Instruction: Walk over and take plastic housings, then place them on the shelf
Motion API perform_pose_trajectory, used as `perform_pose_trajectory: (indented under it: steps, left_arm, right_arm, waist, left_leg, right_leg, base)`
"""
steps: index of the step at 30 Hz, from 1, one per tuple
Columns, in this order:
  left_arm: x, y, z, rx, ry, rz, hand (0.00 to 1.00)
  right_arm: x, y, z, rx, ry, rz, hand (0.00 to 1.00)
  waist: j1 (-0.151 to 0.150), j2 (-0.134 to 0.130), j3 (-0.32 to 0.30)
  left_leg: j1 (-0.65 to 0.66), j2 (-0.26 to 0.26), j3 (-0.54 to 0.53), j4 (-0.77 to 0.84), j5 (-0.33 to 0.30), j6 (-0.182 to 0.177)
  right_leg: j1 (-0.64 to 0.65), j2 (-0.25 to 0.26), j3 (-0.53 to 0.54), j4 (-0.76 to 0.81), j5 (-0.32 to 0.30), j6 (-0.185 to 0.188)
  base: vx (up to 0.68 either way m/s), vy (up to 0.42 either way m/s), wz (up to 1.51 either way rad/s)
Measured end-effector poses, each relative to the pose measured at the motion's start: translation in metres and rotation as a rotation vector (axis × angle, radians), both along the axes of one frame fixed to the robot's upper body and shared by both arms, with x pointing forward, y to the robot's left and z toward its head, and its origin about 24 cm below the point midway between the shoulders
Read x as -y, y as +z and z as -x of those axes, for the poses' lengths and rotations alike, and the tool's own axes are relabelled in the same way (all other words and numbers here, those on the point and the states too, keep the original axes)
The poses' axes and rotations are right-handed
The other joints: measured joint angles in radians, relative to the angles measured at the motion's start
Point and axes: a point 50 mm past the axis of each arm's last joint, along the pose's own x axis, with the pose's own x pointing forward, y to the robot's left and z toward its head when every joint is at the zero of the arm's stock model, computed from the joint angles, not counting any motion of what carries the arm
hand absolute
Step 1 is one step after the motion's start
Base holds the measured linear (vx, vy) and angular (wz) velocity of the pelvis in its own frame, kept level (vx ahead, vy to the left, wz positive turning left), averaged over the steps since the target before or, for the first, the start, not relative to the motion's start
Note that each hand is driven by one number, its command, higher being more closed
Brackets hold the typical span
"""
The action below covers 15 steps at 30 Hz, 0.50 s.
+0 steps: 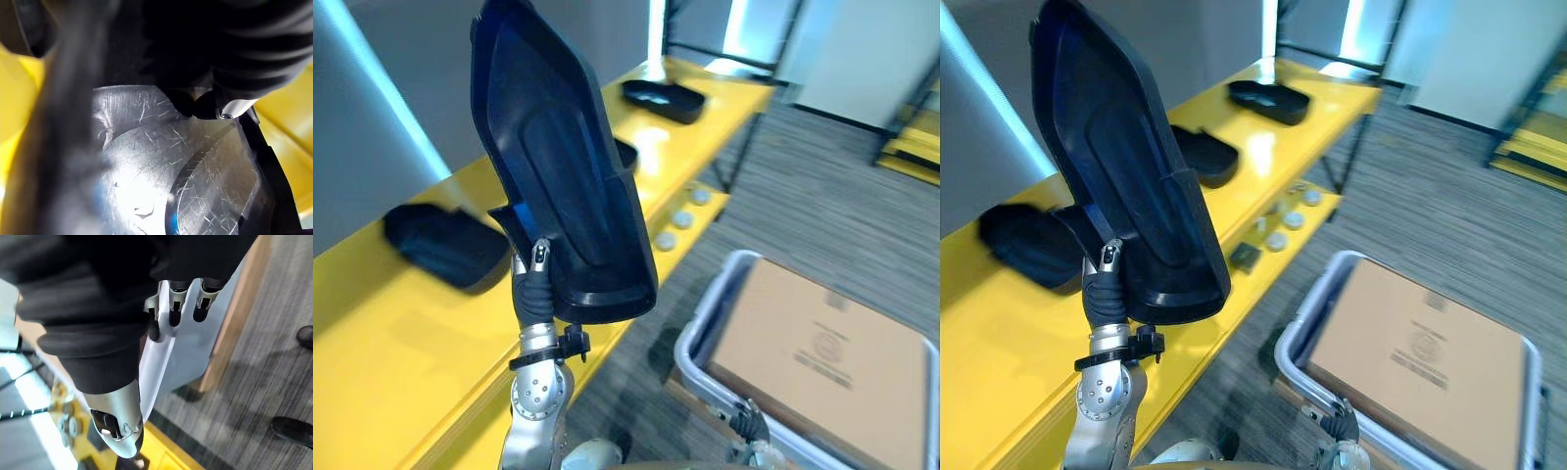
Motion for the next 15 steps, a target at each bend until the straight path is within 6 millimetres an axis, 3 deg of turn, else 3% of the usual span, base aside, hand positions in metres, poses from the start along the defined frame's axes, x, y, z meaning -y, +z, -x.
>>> perform_pose_trajectory:
  steps: [2, 4, 6, 9, 11, 12, 13, 14, 15]
  left_arm:
    - [0.001, 0.001, 0.000, 0.008, -0.002, 0.005, 1.00]
    - [0.004, 0.002, -0.001, 0.021, -0.016, 0.008, 1.00]
    - [0.007, 0.004, -0.003, 0.036, -0.036, 0.010, 1.00]
    - [0.012, -0.004, -0.014, 0.011, -0.075, -0.007, 1.00]
    - [0.014, -0.009, -0.018, -0.011, -0.094, -0.010, 1.00]
    - [0.015, -0.010, -0.018, -0.015, -0.097, -0.011, 1.00]
    - [0.018, -0.011, -0.020, -0.020, -0.114, -0.008, 1.00]
    - [0.020, -0.011, -0.021, -0.021, -0.126, -0.011, 1.00]
    - [0.022, -0.011, -0.022, -0.021, -0.139, -0.022, 1.00]
  right_arm:
    - [0.001, 0.000, 0.002, -0.003, 0.001, 0.003, 0.00]
    - [0.001, 0.000, 0.001, -0.003, 0.008, 0.011, 0.00]
    - [0.004, 0.000, 0.003, -0.013, 0.000, 0.034, 0.00]
    - [0.012, -0.002, 0.009, -0.039, -0.011, 0.076, 0.00]
    - [0.019, -0.004, 0.014, -0.067, -0.029, 0.103, 0.00]
    - [0.022, -0.005, 0.016, -0.081, -0.028, 0.110, 0.00]
    - [0.024, -0.005, 0.017, -0.095, -0.017, 0.112, 0.00]
    - [0.022, -0.006, 0.016, -0.097, 0.000, 0.105, 0.00]
    - [0.017, -0.005, 0.011, -0.083, 0.035, 0.092, 0.00]
  waist:
    - [0.003, 0.007, 0.004]
    - [-0.010, -0.004, -0.001]
    - [-0.014, -0.010, -0.005]
    - [-0.017, -0.026, -0.010]
    - [-0.029, -0.027, -0.010]
    - [-0.040, -0.027, -0.010]
    - [-0.042, -0.023, -0.008]
    - [-0.043, -0.022, -0.008]
    - [-0.051, -0.011, -0.003]
  left_leg:
    - [-0.022, 0.089, 0.208, 0.021, 0.000, 0.001]
    - [-0.020, 0.180, 0.495, 0.025, 0.008, 0.016]
    - [-0.016, 0.202, 0.607, 0.025, 0.031, 0.040]
    - [-0.029, 0.137, 0.570, 0.000, 0.043, 0.066]
    - [-0.025, 0.102, 0.538, -0.004, 0.030, 0.086]
    - [-0.019, 0.088, 0.518, -0.005, 0.025, 0.094]
    - [0.003, 0.076, 0.487, -0.022, 0.021, 0.102]
    - [0.016, 0.071, 0.467, -0.034, 0.019, 0.106]
    - [0.045, 0.065, 0.428, -0.058, 0.023, 0.100]
  right_leg:
    - [0.024, -0.006, -0.052, 0.008, -0.001, 0.000]
    - [0.058, -0.022, -0.132, -0.012, 0.003, 0.005]
    - [0.064, -0.033, -0.163, -0.036, 0.020, 0.029]
    - [0.068, -0.056, -0.198, -0.071, 0.063, 0.000]
    - [0.066, -0.099, -0.203, 0.000, 0.079, -0.026]
    - [0.054, -0.128, -0.192, 0.071, 0.083, -0.056]
    - [0.021, -0.160, -0.110, 0.195, 0.095, -0.146]
    - [-0.002, -0.160, -0.036, 0.254, 0.085, -0.169]
    - [-0.061, -0.095, 0.186, 0.321, 0.002, -0.135]
  base:
    - [-0.03, 0.082, 1.16]
    - [0.07, 0.060, 0.99]
    - [0.10, 0.072, 0.67]
    - [0.14, 0.190, 0.44]
    - [0.12, 0.179, 0.52]
    - [0.11, 0.142, 0.57]
    - [0.15, 0.160, 0.64]
    - [0.13, 0.113, 0.84]
    - [0.16, 0.100, 0.88]
